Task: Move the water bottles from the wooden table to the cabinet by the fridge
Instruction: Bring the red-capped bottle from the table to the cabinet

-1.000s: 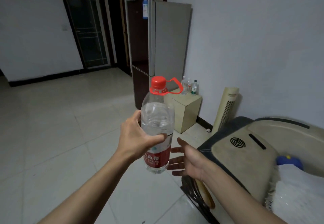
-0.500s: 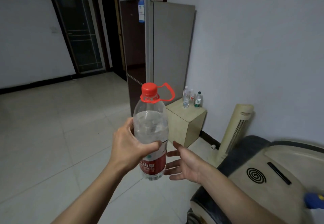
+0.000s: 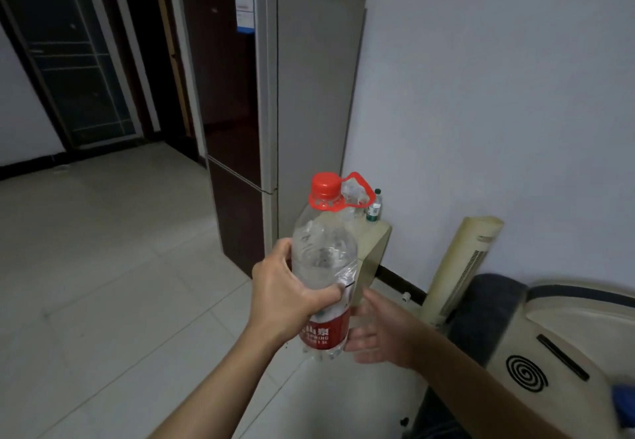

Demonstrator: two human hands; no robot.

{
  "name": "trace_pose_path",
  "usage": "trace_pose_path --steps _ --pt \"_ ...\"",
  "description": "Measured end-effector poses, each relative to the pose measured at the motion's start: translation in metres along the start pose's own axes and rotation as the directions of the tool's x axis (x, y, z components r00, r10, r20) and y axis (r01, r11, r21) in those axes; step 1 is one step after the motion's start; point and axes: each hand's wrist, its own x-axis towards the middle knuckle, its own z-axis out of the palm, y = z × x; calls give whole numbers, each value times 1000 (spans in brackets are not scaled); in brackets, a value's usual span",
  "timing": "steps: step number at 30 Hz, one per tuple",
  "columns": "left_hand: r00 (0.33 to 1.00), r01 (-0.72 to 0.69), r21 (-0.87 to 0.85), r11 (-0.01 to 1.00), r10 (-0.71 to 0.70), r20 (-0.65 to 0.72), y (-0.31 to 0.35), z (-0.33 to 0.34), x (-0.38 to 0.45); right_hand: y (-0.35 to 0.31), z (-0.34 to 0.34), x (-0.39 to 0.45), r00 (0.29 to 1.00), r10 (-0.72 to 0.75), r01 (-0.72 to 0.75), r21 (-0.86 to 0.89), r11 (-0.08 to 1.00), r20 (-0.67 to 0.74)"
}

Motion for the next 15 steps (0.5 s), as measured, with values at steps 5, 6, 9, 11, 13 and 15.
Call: trace_pose_path --steps 5,6,9,11,13,15 --pt "996 12 16 1000 -14 90 -27 24 71 -38 -10 57 999 31 -30 35 999 -22" --pt "995 17 17 1000 -18 97 -31 30 86 -46 -16 69 999 33 -32 44 999 -29" --pt "992 21 52 998 -27 121 -42 54 135 -74 -35 111 999 27 -25 77 997 -24" --pt "990 11 83 997 -22 139 -45 70 170 -97 -47 138 999 32 -31 103 994 -16" --pt "986 -7 124 992 -14 168 -47 86 205 -123 -58 163 1000 28 -27 139 990 -11" --pt "983 -30 154 988 2 182 -46 99 237 -150 -68 183 1000 25 -23 171 985 -11"
